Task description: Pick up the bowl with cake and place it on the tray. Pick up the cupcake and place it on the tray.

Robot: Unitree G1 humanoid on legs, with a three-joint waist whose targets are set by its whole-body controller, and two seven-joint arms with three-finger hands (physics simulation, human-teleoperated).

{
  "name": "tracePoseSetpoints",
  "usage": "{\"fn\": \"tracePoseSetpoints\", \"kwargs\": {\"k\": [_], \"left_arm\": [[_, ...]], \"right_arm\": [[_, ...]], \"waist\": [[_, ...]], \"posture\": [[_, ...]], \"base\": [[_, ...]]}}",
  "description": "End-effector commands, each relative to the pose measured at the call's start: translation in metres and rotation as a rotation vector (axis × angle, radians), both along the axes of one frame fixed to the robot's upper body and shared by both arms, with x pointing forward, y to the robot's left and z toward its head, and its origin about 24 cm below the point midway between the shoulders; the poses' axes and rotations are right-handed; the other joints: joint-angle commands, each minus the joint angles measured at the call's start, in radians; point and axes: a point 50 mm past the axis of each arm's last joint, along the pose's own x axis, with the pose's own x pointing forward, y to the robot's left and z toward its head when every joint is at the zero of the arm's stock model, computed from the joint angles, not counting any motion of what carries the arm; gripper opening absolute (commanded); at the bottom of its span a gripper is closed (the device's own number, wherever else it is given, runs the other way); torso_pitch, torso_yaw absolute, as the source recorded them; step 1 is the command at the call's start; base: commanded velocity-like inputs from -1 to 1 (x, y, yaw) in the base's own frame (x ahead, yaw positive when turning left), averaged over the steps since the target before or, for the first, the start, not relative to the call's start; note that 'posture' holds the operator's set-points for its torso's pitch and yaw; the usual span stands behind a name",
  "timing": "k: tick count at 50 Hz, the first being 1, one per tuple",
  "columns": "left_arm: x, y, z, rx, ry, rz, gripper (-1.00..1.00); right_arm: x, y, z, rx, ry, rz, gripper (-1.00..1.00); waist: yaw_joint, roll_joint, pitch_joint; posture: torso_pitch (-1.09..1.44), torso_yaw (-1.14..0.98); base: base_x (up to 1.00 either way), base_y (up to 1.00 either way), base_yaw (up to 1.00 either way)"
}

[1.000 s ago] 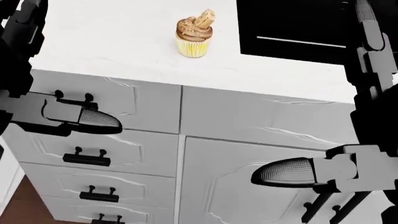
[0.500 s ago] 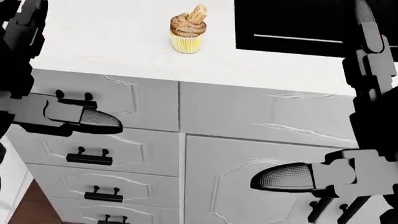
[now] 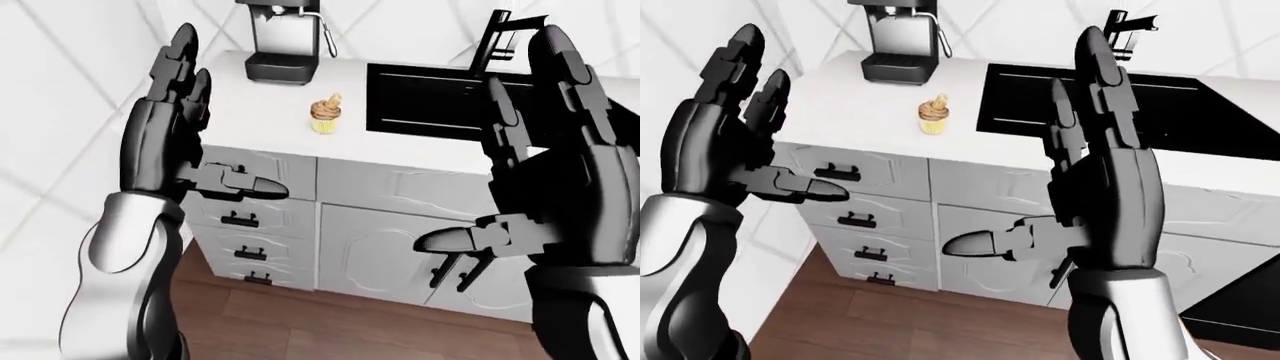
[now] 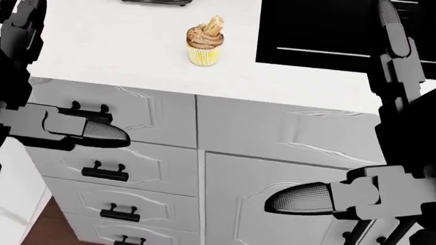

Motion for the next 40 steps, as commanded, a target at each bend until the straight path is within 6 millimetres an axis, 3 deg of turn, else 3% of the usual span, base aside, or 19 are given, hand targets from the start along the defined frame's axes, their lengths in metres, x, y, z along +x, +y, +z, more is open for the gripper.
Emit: {"fn": "tracePoseSetpoints", "kwargs": {"k": [1, 2, 4, 6, 11, 13, 15, 16, 17, 21, 26, 28, 29, 30, 31, 34, 36, 38, 40], "left_arm": [[-0.0042, -0.004, 0.0086, 0.006, -0.058, -0.024, 1.0], [-0.0033, -0.0035, 0.0075, 0.006, -0.058, -0.024, 1.0], [-0.0029, -0.0029, 0.0067, 0.006, -0.057, -0.023, 1.0], [-0.0048, -0.0035, 0.0083, 0.003, -0.059, -0.023, 1.0], [-0.0054, -0.0032, 0.0095, 0.003, -0.061, -0.022, 1.0], [-0.0051, -0.0029, 0.0091, 0.001, -0.061, -0.021, 1.0], [-0.0047, -0.0031, 0.0094, 0.003, -0.062, -0.022, 1.0], [-0.0051, -0.0028, 0.0098, 0.002, -0.063, -0.022, 1.0], [-0.0062, -0.0031, 0.0106, 0.001, -0.063, -0.022, 1.0], [-0.0054, -0.0025, 0.0093, 0.001, -0.062, -0.022, 1.0], [-0.0049, -0.003, 0.0085, 0.001, -0.06, -0.024, 1.0], [-0.0047, -0.0033, 0.0081, 0.003, -0.059, -0.024, 1.0], [-0.0045, -0.0035, 0.008, 0.003, -0.06, -0.025, 1.0], [-0.0042, -0.0035, 0.0081, 0.003, -0.06, -0.025, 1.0], [-0.0047, -0.0041, 0.0086, 0.004, -0.06, -0.026, 1.0], [-0.006, -0.0056, 0.0096, 0.008, -0.061, -0.029, 1.0], [-0.0059, -0.0066, 0.01, 0.01, -0.061, -0.032, 1.0], [-0.0059, -0.0068, 0.0108, 0.01, -0.062, -0.032, 1.0], [-0.0056, -0.0069, 0.0114, 0.011, -0.062, -0.032, 1.0]], "right_arm": [[-0.0014, -0.0027, 0.0064, 0.006, -0.046, -0.02, 1.0], [-0.0013, -0.0025, 0.0065, 0.005, -0.046, -0.02, 1.0], [-0.0013, -0.0023, 0.0062, 0.005, -0.046, -0.02, 1.0], [-0.0015, -0.0025, 0.0059, 0.007, -0.046, -0.021, 1.0], [-0.0014, -0.0021, 0.0056, 0.007, -0.046, -0.02, 1.0], [-0.0014, -0.0027, 0.0056, 0.008, -0.046, -0.023, 1.0], [-0.0016, -0.0034, 0.0049, 0.01, -0.045, -0.025, 1.0], [-0.0015, -0.0032, 0.0051, 0.01, -0.045, -0.025, 1.0], [-0.0015, -0.003, 0.0054, 0.01, -0.045, -0.024, 1.0], [-0.0015, -0.0029, 0.0066, 0.011, -0.047, -0.022, 1.0], [-0.0015, -0.003, 0.0072, 0.012, -0.046, -0.022, 1.0], [-0.0016, -0.0033, 0.007, 0.011, -0.046, -0.022, 1.0], [-0.0016, -0.0036, 0.0069, 0.012, -0.046, -0.023, 1.0], [-0.0017, -0.0039, 0.0071, 0.011, -0.047, -0.023, 1.0], [-0.0018, -0.004, 0.0072, 0.011, -0.047, -0.023, 1.0], [-0.002, -0.0046, 0.0072, 0.015, -0.047, -0.025, 1.0], [-0.002, -0.0047, 0.0071, 0.017, -0.046, -0.025, 1.0], [-0.0021, -0.0051, 0.0076, 0.018, -0.047, -0.025, 1.0], [-0.0023, -0.0057, 0.0074, 0.019, -0.047, -0.026, 1.0]], "waist": [[-0.002, -0.024, -0.012], [-0.011, 0.003, -0.001], [-0.007, -0.008, 0.003], [-0.01, 0.006, -0.007], [-0.017, 0.049, 0.0], [-0.024, 0.084, -0.005], [-0.025, 0.15, -0.029], [-0.012, 0.103, -0.009], [-0.018, 0.124, -0.004], [-0.005, 0.1, -0.011], [0.007, 0.042, -0.006], [0.01, -0.007, -0.021], [0.012, -0.014, -0.029], [-0.004, 0.0, -0.012], [0.001, -0.016, -0.002], [-0.012, 0.004, 0.002], [-0.016, 0.01, -0.007], [-0.021, 0.029, 0.001], [-0.029, 0.062, -0.007]], "posture": [[0.0, 0.0], [0.0, 0.0], [0.0, 0.0], [0.0, 0.0], [0.0, 0.0], [0.0, 0.0], [0.0, 0.0], [0.0, 0.0], [0.0, 0.0], [0.0, 0.0], [0.0, 0.0], [0.0, 0.0], [0.0, 0.0], [0.0, 0.0], [0.0, 0.0], [0.0, 0.0], [0.0, 0.0], [0.0, 0.0], [0.0, 0.0]], "base": [[0.3, 0.0, 0.0], [0.3, 0.0, 0.0], [0.3, 0.0, 0.0], [0.3, 0.0, 0.0], [0.3, 0.0, 0.0], [0.3, 0.0, 0.0], [0.3, 0.0, 0.0], [0.3, 0.0, 0.0], [0.3, 0.0, 0.0], [0.3, 0.0, 0.0], [0.3, 0.0, 0.0], [0.3, 0.0, 0.0], [0.3, 0.0, 0.0], [0.3, 0.0, 0.0], [0.3, 0.0, 0.0], [0.23, 0.0, 0.0], [0.05, 0.0, 0.0], [0.05, 0.0, 0.0], [0.04, 0.0, 0.0]]}}
